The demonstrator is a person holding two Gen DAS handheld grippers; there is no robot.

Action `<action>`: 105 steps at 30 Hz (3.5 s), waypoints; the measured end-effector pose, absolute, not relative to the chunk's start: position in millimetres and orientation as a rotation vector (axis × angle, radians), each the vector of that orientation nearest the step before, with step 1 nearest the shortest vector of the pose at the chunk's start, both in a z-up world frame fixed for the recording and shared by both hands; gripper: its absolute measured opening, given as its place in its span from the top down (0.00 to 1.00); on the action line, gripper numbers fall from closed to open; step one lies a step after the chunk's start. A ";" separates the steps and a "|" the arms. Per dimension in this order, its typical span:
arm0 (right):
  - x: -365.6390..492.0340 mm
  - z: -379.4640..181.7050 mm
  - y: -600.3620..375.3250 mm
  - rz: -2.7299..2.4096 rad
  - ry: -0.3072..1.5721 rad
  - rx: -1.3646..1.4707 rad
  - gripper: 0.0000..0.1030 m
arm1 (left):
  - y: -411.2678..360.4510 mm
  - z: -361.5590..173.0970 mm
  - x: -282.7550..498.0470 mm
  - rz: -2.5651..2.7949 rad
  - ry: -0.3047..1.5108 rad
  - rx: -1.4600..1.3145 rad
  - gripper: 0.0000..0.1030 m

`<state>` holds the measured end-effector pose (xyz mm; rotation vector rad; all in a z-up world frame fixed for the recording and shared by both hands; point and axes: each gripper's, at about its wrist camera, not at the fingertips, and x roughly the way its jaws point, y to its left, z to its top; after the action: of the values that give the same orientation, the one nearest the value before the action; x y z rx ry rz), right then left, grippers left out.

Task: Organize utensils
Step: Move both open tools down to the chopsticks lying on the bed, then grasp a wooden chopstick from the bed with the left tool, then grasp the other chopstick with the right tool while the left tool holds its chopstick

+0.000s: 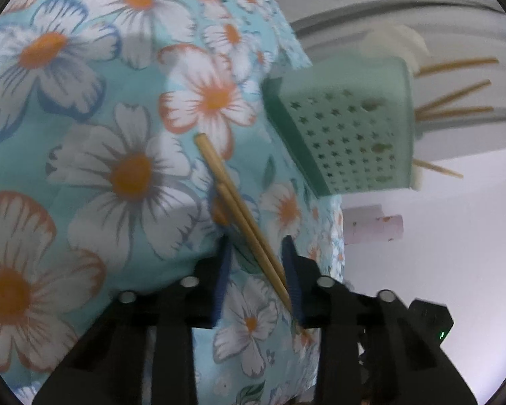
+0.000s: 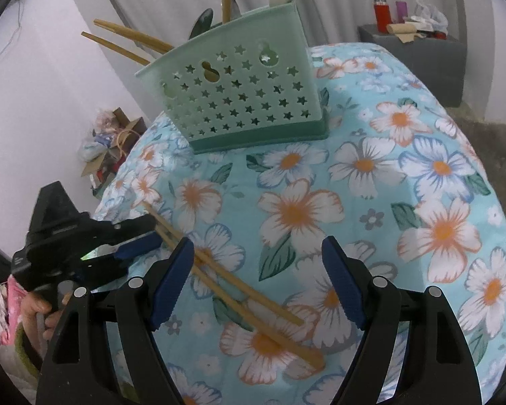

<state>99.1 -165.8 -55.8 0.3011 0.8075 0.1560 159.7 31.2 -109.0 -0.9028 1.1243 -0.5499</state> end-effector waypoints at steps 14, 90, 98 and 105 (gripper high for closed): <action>95.7 -54.7 -170.3 0.161 0.791 0.314 0.29 | 60.8 -100.9 143.5 -0.456 1.151 -0.898 0.89; 144.3 -10.5 -108.5 0.486 0.738 -0.004 0.66 | 58.2 -21.4 98.8 -0.658 0.676 -0.533 0.91; 191.1 -35.0 -66.6 0.703 0.908 -0.087 0.74 | 64.5 -17.0 87.6 -0.674 0.648 -0.501 0.90; 219.2 -56.0 -30.3 0.774 1.003 -0.209 0.74 | 73.3 -24.8 87.2 -0.678 0.657 -0.529 0.90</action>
<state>219.2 -30.3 -56.0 -0.2085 1.0034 0.7736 87.2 73.3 -24.8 -0.5292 0.6565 -0.6780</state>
